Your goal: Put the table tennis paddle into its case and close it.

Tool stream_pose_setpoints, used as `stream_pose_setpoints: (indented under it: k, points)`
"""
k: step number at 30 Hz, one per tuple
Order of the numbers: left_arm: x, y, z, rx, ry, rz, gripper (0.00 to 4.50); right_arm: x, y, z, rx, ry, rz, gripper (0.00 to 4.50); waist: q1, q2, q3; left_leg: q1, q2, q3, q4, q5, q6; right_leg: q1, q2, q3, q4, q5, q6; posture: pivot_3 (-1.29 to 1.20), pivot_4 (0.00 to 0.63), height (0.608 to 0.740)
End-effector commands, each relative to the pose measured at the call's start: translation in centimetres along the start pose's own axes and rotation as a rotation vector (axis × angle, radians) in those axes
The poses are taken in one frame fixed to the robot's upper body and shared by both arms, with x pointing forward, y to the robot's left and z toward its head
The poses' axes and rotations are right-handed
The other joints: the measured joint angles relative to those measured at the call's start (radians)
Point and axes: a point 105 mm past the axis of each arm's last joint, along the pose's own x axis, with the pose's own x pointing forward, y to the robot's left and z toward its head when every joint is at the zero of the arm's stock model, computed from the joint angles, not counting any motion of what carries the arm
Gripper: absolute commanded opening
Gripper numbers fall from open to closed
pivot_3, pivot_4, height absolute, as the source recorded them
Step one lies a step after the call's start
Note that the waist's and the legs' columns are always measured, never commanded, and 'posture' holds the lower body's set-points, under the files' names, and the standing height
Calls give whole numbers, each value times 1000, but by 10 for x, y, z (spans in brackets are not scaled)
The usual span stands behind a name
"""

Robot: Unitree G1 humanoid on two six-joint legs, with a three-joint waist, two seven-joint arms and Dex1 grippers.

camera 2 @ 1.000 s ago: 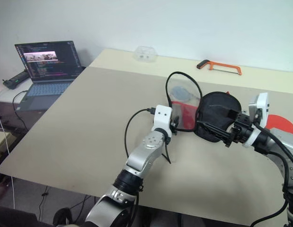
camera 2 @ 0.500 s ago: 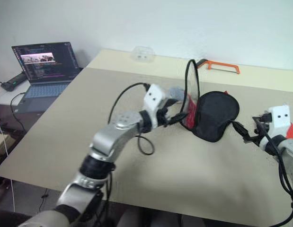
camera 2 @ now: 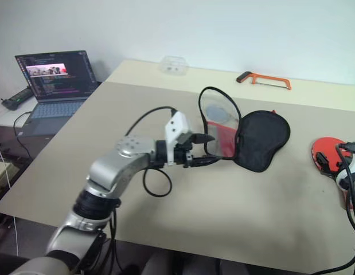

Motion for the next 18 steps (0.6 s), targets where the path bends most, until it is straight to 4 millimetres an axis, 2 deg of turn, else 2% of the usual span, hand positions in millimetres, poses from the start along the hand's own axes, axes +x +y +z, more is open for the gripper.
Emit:
stream_pose_setpoints:
  k: [1,5,10,14,18]
  points:
    - [-20,4,20,66,-50,-58,3378,-6,-28,0,7,3,-117,4500,0,0,0,0,0,0,0,0,0,0,0,0,0,0,0,0,150,740]
    - [-32,-5,22,63,-31,-163,3378,-8,-44,-11,22,60,-182,4500,-3,0,0,0,-1,1,1,0,0,1,-1,0,0,0,0,0,150,740]
    - [-46,-13,18,20,-2,-250,3378,-10,-55,-28,41,138,-204,4500,-8,0,0,0,-1,0,1,0,1,0,0,0,0,0,0,0,150,740]
    - [-49,-11,11,22,34,-246,3378,-9,-64,-46,85,221,-236,4500,-13,0,0,0,-1,0,1,-1,1,0,0,0,0,0,0,0,150,740]
    - [-47,-15,11,20,28,-256,3378,-6,-65,-54,111,239,-238,4500,-18,0,0,0,-1,0,1,-1,1,0,0,0,0,0,0,0,150,740]
